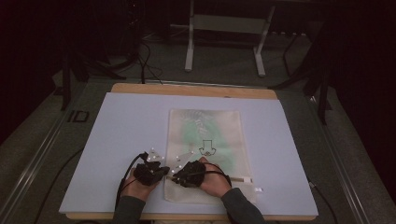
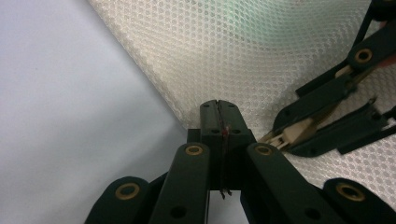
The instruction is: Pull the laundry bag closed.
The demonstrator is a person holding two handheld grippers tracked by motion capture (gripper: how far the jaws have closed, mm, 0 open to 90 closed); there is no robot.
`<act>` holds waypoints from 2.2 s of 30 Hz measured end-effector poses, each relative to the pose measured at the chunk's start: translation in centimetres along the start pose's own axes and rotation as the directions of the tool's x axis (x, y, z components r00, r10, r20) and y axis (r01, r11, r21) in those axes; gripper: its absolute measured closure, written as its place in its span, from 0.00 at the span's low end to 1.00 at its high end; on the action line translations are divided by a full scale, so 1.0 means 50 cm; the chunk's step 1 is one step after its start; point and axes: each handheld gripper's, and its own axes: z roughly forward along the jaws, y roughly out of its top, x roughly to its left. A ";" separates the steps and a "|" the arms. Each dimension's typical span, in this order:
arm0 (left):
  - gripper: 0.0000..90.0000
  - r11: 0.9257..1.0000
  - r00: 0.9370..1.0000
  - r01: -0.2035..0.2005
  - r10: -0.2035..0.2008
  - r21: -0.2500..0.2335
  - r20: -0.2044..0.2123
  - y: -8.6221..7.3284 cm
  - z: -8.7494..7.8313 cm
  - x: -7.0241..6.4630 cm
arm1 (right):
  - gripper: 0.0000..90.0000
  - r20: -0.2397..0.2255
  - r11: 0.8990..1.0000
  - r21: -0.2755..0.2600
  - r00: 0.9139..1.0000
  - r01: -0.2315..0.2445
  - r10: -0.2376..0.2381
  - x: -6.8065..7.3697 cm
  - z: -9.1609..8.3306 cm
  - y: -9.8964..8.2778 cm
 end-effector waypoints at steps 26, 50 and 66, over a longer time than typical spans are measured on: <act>1.00 1.000 1.000 0.008 -0.008 -0.008 0.001 -0.003 -0.001 0.000 | 0.92 0.033 0.999 0.035 0.999 0.039 -0.041 0.010 -0.015 -0.012; 1.00 1.000 1.000 0.010 -0.010 -0.006 -0.002 -0.002 0.000 -0.001 | 0.91 0.051 0.996 0.072 0.997 0.055 -0.059 0.011 -0.041 -0.037; 1.00 1.000 1.000 0.009 -0.009 -0.007 -0.003 -0.002 0.000 -0.001 | 0.91 0.060 0.995 0.083 0.996 0.058 -0.063 0.012 -0.054 -0.053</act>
